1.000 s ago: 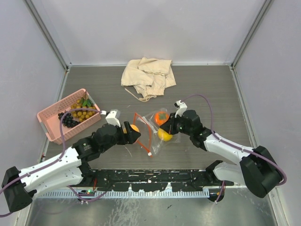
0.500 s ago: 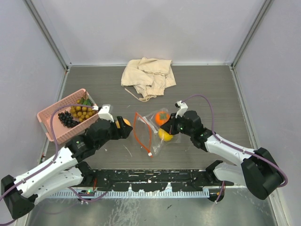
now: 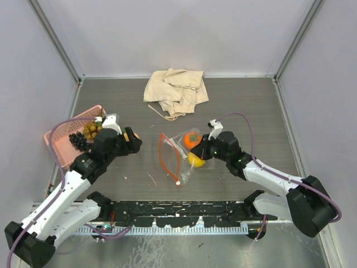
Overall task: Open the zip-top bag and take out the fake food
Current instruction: Place the fake fruit in the bin.
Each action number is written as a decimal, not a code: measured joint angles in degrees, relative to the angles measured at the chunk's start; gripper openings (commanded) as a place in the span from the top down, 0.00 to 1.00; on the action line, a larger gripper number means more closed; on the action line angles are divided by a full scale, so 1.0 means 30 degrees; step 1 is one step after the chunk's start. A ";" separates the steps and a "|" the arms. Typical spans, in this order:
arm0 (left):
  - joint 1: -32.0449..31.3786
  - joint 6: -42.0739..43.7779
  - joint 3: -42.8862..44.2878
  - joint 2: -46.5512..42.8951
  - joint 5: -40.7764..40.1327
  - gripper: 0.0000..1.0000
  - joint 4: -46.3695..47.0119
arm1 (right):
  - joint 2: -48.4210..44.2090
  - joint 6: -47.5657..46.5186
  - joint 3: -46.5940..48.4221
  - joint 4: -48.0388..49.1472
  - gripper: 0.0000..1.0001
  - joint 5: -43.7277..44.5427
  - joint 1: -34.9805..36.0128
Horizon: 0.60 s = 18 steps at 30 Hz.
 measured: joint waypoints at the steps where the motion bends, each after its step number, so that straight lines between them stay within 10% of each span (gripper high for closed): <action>1: 0.0415 0.0168 0.0160 0.0102 0.0153 0.82 -0.0138 | -0.0044 -0.0007 -0.0029 -0.0015 0.98 0.0000 0.0000; 18: 0.7388 0.1858 0.1719 0.1435 0.3351 0.82 -0.1698 | -0.0379 -0.0379 -0.0590 0.0146 0.97 0.0000 -0.0058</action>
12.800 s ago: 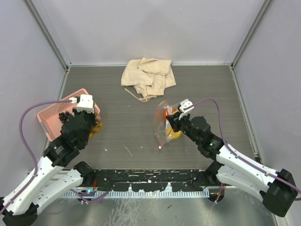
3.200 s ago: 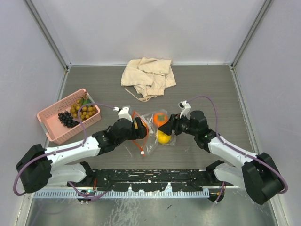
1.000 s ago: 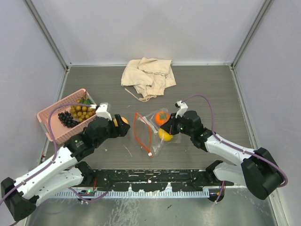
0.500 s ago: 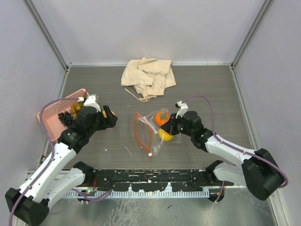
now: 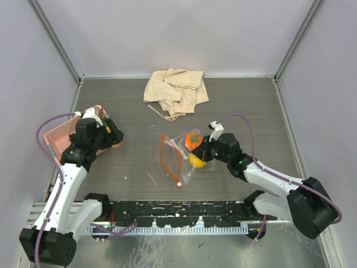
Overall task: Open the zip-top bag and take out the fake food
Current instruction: Place the fake fruit in the bin.
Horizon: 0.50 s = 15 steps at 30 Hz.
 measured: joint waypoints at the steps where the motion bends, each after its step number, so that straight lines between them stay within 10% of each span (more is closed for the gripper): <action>1: 0.0634 0.0087 0.0095 0.0117 0.0240 0.82 -0.0007 | 0.0000 -0.0044 0.0000 0.0022 0.97 -0.0007 0.0000; 15: 0.7876 0.0211 0.0197 0.2200 0.1931 0.82 0.0058 | 0.0124 -0.0219 -0.0153 0.1588 0.96 -0.1027 -0.0022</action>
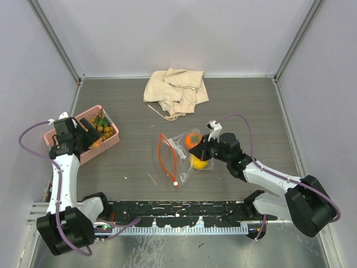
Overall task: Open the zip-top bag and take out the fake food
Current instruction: Place the fake fruit in the bin.
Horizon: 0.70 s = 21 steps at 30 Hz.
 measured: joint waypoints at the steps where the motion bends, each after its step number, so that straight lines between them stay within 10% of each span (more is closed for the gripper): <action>1: 0.0437 -0.0160 0.0044 0.0175 -0.0029 0.82 0.0015 | 0.0160 -0.0015 -0.0029 0.0211 0.96 -0.0138 -0.0036; 21: 0.3526 -0.0138 0.0335 0.2178 -0.1756 0.79 0.0714 | 0.1107 0.0350 -0.1042 0.3002 0.95 -0.2688 -0.0568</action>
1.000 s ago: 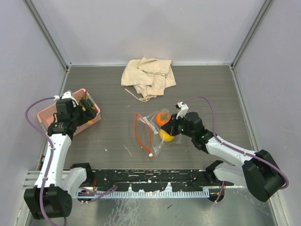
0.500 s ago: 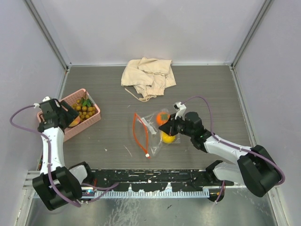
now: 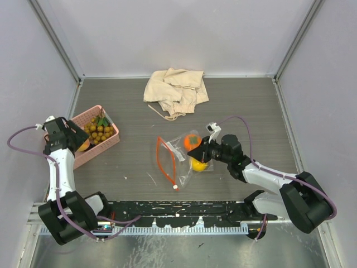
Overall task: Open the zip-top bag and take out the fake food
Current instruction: Place the fake fruit in the bin.
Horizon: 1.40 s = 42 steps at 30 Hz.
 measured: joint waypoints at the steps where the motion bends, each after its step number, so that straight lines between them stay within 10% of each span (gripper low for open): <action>1: 0.0000 0.0000 0.0000 0.0000 -0.0080 0.79 0.0051 | 0.0000 0.0073 -0.0058 0.0109 0.96 -0.0080 -0.0007; 13: 0.0117 -0.1093 0.0000 0.1013 -0.1843 0.70 0.0510 | 0.0007 0.0459 -0.0590 0.1144 0.95 -0.0597 -0.0131; 19: 0.0219 -0.2652 0.0809 0.2317 -0.4131 0.03 -0.0590 | 0.0350 0.0437 -0.0590 0.1304 0.96 -0.0590 -0.0168; 33: 0.0335 -0.4262 0.3315 0.3847 -0.4838 0.02 -0.2885 | 0.1093 0.0248 -0.0590 0.1647 0.95 -0.0627 -0.0168; 42: -0.0350 -0.3927 -0.2871 -0.4051 0.7803 0.01 0.4320 | 0.0503 0.0124 -0.0590 0.1676 0.95 -0.0750 -0.0168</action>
